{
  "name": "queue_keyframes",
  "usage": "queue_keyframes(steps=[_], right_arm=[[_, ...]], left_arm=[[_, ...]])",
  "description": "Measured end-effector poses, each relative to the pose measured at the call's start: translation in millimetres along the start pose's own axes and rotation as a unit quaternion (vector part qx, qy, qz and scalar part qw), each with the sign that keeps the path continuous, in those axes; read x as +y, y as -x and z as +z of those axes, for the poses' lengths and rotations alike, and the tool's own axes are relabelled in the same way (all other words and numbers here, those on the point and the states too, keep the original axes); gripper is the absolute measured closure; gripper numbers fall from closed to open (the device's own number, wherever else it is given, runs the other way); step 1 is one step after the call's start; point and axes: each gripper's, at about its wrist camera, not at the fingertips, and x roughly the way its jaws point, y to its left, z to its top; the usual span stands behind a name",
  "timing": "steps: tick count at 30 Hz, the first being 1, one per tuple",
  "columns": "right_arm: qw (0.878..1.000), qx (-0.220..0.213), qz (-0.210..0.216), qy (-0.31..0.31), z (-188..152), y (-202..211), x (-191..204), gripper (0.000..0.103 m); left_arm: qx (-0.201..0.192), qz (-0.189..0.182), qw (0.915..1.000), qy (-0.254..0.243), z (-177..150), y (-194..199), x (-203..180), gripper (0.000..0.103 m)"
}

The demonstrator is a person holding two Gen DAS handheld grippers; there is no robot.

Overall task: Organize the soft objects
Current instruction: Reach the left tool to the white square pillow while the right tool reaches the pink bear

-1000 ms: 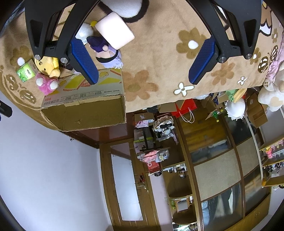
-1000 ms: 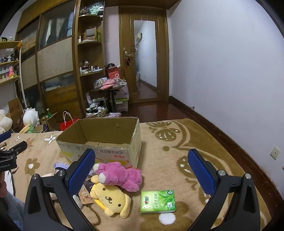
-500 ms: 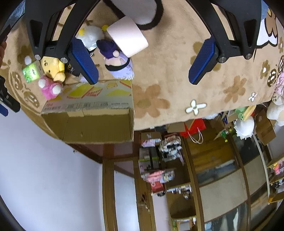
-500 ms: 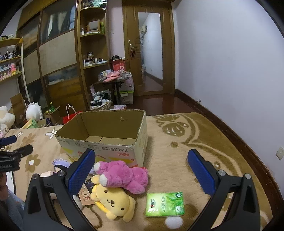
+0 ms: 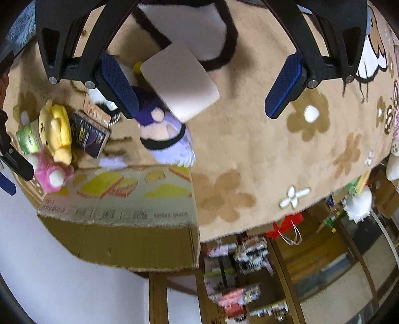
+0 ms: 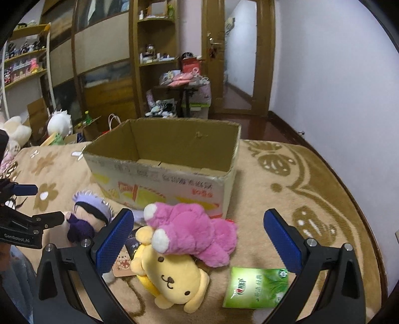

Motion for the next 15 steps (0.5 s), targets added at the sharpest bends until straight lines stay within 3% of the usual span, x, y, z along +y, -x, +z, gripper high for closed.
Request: queue_keyframes(steps=[7,15], right_arm=[[1.0,0.02,0.015,-0.008,-3.2,-17.8,3.0,0.0],[0.999,0.05,0.014,-0.01,-6.5,-36.9,2.5,0.0]], left_arm=[[0.059,-0.021,0.998,0.005,-3.9,-23.1,0.3,0.002],[0.09,-0.031,0.9954,0.009,-7.9,-33.9,-0.2,0.002]])
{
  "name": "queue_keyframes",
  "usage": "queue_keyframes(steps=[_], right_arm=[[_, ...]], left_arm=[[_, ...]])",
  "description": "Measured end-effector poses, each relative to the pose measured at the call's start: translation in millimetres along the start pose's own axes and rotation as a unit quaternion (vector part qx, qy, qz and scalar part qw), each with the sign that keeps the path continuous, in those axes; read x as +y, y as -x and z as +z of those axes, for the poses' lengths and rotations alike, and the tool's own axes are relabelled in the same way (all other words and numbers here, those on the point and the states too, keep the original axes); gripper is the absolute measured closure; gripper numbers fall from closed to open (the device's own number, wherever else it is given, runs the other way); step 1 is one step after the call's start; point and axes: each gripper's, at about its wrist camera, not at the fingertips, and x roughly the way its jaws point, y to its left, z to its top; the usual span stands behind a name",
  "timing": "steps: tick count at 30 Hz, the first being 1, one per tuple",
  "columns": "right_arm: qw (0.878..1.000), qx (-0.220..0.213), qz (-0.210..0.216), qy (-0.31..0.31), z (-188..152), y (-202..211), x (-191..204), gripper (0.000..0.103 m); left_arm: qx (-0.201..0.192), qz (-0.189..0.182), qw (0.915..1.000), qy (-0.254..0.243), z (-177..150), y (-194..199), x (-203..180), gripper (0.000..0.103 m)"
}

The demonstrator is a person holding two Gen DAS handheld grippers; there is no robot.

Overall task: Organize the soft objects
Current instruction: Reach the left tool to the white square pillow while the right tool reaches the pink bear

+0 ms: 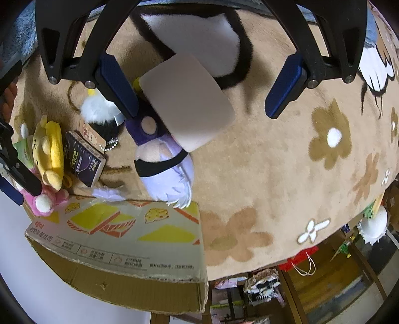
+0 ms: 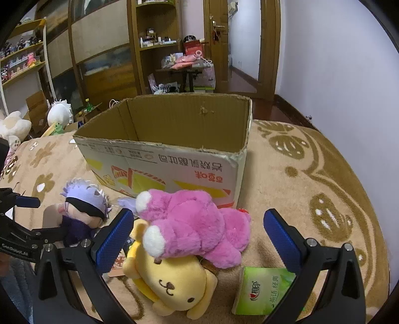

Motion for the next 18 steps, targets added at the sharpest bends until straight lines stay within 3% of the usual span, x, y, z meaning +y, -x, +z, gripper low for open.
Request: queue_keyframes(steps=[14,18], right_arm=[[1.0,0.015,0.0,0.001,-1.5,-14.9,-4.5,0.0],[1.0,0.019,0.01,-0.001,-1.2,-17.6,-4.4,0.0]], left_arm=[[0.016,-0.004,0.9999,0.004,-1.7,-4.9,2.2,0.002],[0.032,-0.027,0.999,0.015,-1.5,-11.1,6.0,0.014]])
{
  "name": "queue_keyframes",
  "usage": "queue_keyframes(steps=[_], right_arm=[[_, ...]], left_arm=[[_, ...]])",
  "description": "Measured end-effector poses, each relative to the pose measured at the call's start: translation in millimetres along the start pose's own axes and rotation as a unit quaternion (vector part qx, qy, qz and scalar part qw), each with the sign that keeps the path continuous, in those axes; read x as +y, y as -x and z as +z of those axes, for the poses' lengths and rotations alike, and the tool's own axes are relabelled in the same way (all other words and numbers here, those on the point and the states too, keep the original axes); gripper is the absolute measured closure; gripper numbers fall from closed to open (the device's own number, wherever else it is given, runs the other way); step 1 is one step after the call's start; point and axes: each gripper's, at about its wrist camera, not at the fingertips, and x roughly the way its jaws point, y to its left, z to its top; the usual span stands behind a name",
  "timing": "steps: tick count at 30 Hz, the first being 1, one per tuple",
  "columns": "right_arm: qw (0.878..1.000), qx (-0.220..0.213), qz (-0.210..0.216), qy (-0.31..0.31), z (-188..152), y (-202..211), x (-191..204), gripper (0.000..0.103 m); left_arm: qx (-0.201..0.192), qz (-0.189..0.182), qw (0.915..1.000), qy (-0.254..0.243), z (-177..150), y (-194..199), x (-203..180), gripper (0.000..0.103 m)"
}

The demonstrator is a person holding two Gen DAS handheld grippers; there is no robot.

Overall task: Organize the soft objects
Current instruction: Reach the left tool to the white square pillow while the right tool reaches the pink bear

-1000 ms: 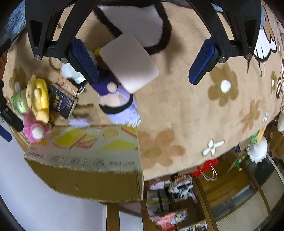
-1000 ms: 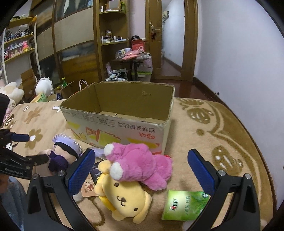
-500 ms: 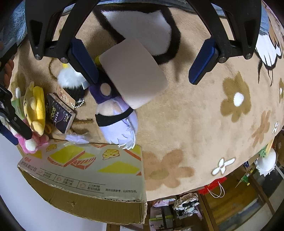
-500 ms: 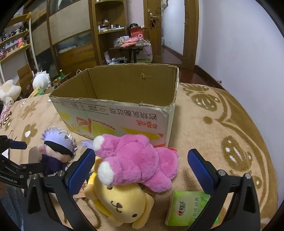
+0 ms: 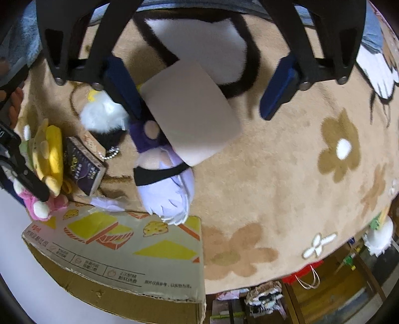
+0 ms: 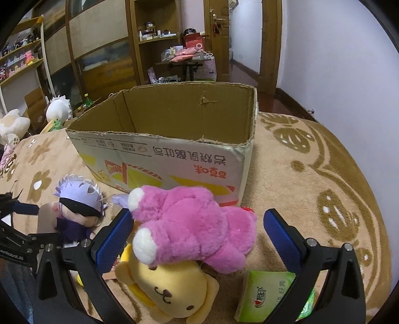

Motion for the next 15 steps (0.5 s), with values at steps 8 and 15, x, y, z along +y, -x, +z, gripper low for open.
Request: queue_keyframes(steps=[8,15], right_arm=[[1.0,0.017,0.005,-0.003,0.5,-6.3,-0.2,0.008],[1.0,0.016,0.004,-0.003,-0.9,-5.7,-1.2,0.009]], left_arm=[[0.002,-0.029,0.9996,0.003,0.5,3.1,-2.6,0.034],[0.003,-0.024,0.9996,0.012,-1.1,8.5,-1.6,0.034]])
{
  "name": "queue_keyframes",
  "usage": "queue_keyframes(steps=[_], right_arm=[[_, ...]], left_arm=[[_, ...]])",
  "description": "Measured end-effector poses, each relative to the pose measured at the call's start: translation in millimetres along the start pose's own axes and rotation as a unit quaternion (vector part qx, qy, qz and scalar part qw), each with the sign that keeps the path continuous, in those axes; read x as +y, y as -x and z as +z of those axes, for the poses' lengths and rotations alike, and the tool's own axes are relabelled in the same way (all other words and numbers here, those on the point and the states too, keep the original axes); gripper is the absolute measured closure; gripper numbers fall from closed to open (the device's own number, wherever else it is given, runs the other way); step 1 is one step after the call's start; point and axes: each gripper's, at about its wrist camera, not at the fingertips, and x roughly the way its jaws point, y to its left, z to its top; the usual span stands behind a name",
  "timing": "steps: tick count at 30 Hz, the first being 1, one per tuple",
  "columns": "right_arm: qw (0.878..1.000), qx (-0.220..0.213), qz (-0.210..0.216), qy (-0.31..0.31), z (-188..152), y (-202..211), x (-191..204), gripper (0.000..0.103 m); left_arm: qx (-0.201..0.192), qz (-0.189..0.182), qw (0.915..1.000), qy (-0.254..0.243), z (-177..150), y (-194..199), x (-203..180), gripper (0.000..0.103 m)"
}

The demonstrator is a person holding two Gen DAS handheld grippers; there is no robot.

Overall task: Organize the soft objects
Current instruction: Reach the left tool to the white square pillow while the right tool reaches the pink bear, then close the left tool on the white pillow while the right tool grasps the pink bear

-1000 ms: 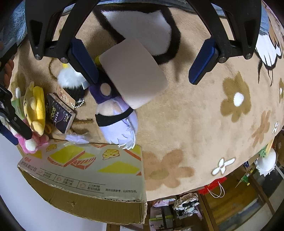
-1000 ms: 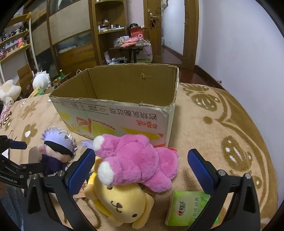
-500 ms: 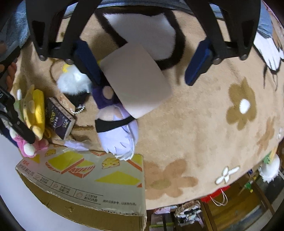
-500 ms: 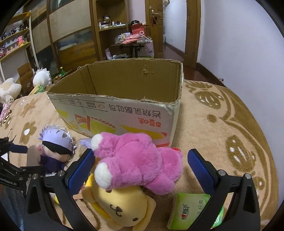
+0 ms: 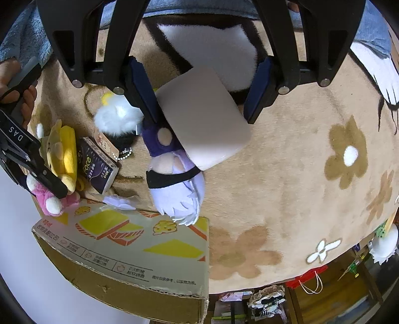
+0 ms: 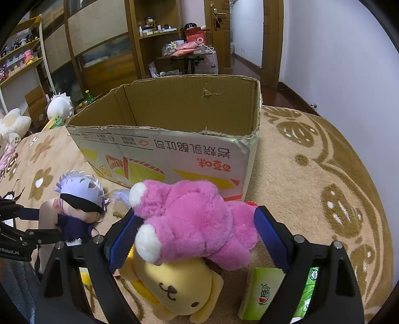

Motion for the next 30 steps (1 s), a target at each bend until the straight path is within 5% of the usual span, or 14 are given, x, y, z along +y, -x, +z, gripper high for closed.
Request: queue_keyframes(steps=[7,11,16,30], right_arm=[[1.0,-0.001,0.003,0.003,-0.1,2.2,1.7,0.016],[1.0,-0.005,0.003,0.011,1.2,5.7,4.7,0.043],[1.0,-0.007,0.001,0.015,1.9,8.5,5.9,0.049],[0.999,-0.052,0.011,-0.014,2.8,43.0,-1.8,0.054]], left_arm=[[0.012,-0.008,0.9998,0.016,0.0,-4.5,7.7,0.034],[0.017,-0.017,0.9995,0.021,-0.2,-9.8,11.5,0.05],[0.008,-0.012,0.9996,0.025,0.7,-8.7,13.3,0.063],[-0.116,0.051,0.9919,-0.004,-12.3,45.8,-1.9,0.067]])
